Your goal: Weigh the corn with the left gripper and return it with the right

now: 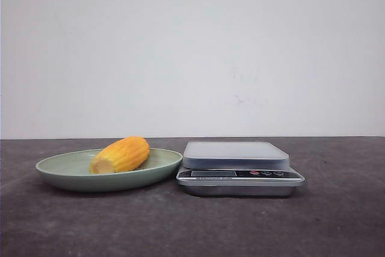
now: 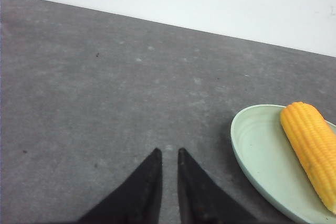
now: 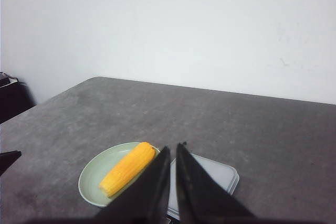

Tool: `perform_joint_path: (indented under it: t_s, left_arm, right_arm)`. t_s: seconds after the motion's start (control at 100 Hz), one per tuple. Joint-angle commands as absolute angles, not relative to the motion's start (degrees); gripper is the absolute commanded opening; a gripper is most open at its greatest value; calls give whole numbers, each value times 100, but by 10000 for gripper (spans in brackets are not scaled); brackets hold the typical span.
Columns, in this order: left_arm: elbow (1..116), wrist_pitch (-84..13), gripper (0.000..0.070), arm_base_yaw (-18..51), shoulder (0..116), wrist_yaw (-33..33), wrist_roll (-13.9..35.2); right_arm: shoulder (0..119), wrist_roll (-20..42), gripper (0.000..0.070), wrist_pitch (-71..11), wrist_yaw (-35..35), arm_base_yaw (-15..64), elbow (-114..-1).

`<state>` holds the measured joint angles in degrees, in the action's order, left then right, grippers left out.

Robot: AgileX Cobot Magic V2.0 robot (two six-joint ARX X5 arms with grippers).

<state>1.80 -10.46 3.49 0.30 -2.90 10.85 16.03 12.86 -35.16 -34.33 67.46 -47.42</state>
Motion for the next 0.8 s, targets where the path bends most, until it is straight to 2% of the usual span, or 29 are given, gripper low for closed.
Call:
perform_joint_path:
  t_s: [0.0, 0.22, 0.49, 0.54, 0.6, 0.7, 0.79]
  left_arm:
    - [78, -1072, 16, 333, 19, -274, 993]
    - [78, -1072, 16, 333, 19, -274, 993]
    - [78, -1072, 16, 333, 19, -274, 991]
    - [78, -1072, 16, 333, 19, -274, 993]
    - [78, -1072, 16, 333, 19, -274, 993]
    - [78, -1072, 16, 333, 19, -274, 991]
    - [80, -1072, 16, 333, 19, -274, 993]
  right_arm:
    - [1610, 1284, 11, -3470, -3452, 6812, -4810]
    - [1610, 1280, 12, -3465, -3450, 6812, -4810]
    - [1610, 871, 11, -3481, -3426, 6716, -4788]
    - [1590, 873, 12, -3481, -3304, 6436, -4757]
    - [1584, 873, 11, -3476, -2832, 5907, -4683]
    - [1468, 864, 12, -3393, -1925, 4733, -4418]
    - [1232, 834, 12, -3223, -1389, 3551, -4034]
